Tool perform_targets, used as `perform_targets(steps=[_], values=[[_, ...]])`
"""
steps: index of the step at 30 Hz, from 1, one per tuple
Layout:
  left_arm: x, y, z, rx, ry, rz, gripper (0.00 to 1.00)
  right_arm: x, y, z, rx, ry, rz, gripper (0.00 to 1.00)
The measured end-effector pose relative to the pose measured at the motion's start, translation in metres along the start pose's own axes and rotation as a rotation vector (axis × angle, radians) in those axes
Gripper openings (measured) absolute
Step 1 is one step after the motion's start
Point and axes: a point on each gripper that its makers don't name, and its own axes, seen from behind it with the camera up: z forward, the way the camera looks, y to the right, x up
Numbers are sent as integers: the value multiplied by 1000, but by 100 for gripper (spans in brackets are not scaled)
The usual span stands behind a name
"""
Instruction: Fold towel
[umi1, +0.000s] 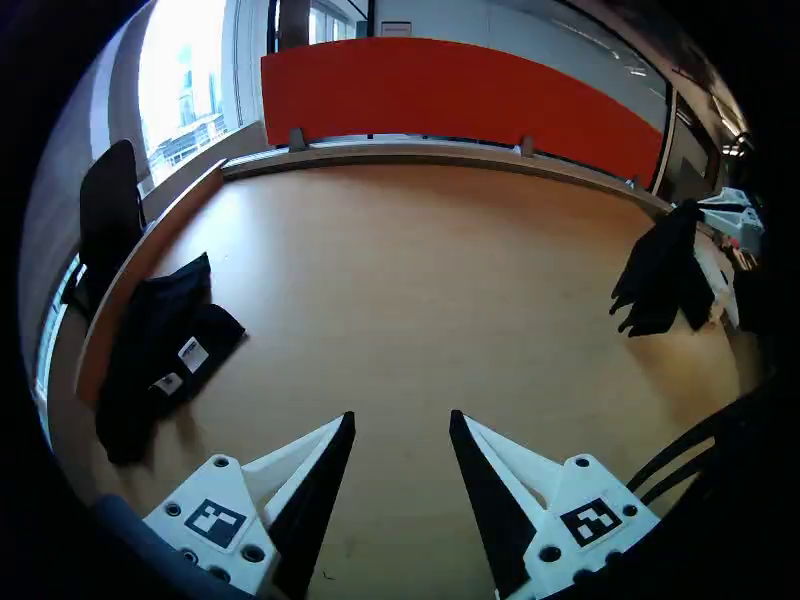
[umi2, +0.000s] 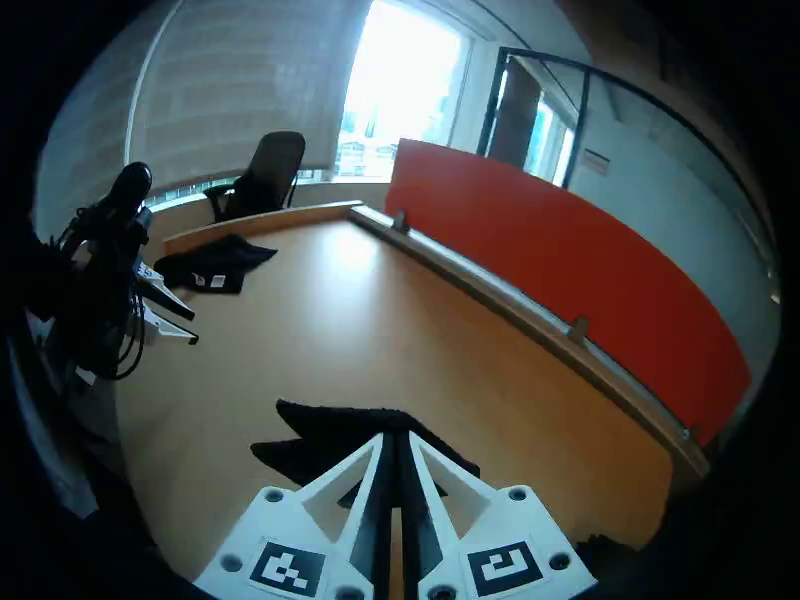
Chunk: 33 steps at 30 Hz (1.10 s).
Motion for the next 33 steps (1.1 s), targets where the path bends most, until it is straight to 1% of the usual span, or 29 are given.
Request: perform_targets(steps=[8, 15, 24, 33], values=[[4, 2, 2, -6, 3, 7, 69, 3, 14, -5, -17, 6, 17, 4], [7, 4, 6, -11, 4, 14, 69, 0, 32, -12, -42, 2, 28, 4], [12, 10, 10, -20, 3, 25, 69, -8, 67, -23, -89, -2, 68, 4], [17, 13, 13, -23, 3, 38, 69, -15, 107, -38, -147, -15, 79, 4]])
